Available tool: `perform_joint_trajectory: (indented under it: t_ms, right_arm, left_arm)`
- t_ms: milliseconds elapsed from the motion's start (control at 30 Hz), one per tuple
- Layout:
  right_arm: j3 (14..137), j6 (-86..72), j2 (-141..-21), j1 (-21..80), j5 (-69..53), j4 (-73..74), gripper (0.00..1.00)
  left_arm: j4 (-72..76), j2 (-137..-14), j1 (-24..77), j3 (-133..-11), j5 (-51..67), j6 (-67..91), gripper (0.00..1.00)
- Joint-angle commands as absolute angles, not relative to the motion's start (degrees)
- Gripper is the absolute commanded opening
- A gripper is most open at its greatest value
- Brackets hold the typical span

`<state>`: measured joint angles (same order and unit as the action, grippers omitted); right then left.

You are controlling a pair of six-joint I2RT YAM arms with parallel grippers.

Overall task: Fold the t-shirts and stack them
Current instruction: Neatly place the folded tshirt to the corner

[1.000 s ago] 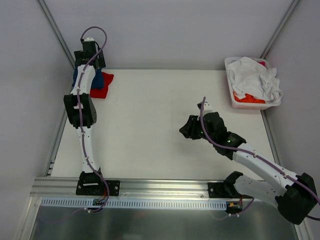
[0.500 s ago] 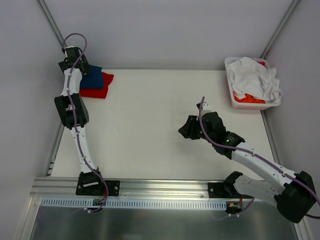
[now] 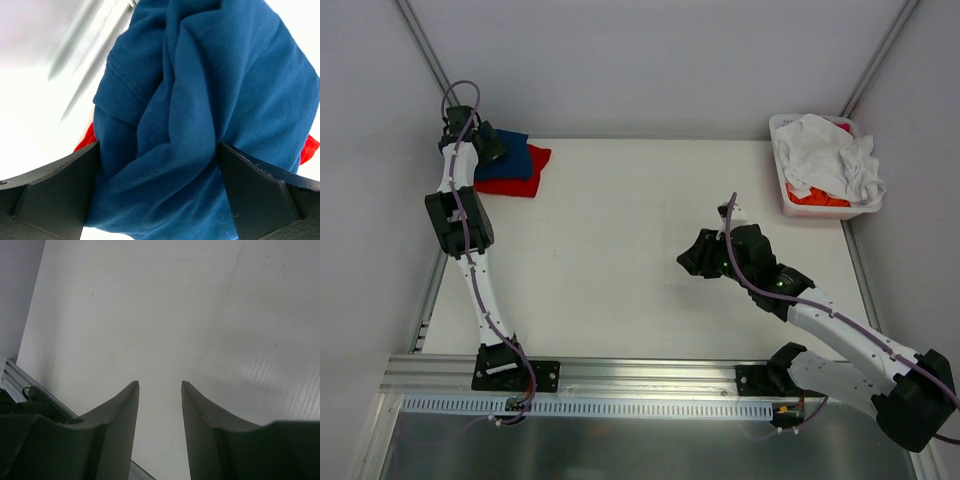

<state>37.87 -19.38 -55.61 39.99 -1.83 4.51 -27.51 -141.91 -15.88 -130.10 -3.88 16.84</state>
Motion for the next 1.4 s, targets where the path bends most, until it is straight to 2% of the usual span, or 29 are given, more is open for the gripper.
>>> perform_joint_trajectory:
  t_ms: [0,500,767,1033,1367]
  right_arm:
    - [38.32,-21.00,-53.35,39.73,-2.37,2.20,0.43]
    - [37.00,-22.06,-49.84,39.73,-2.72,3.34,0.43]
    - [35.95,-22.15,-49.04,39.73,-2.81,3.60,0.43]
    - [35.95,-21.97,-48.69,39.90,-2.46,3.95,0.43]
    - [40.42,-19.43,-51.94,39.90,-1.32,5.36,0.45]
  left_arm:
    - [-32.34,-142.30,-16.61,-127.71,3.51,22.14,0.99]
    - [-32.96,-135.80,-16.70,-118.13,3.43,26.02,0.99]
    - [-32.96,-126.40,-16.00,-118.82,-3.25,24.09,0.99]
    - [-33.13,-117.96,-15.47,-122.34,-4.04,22.59,0.99]
    - [-33.05,-107.24,-9.68,-115.51,-6.33,25.04,0.99]
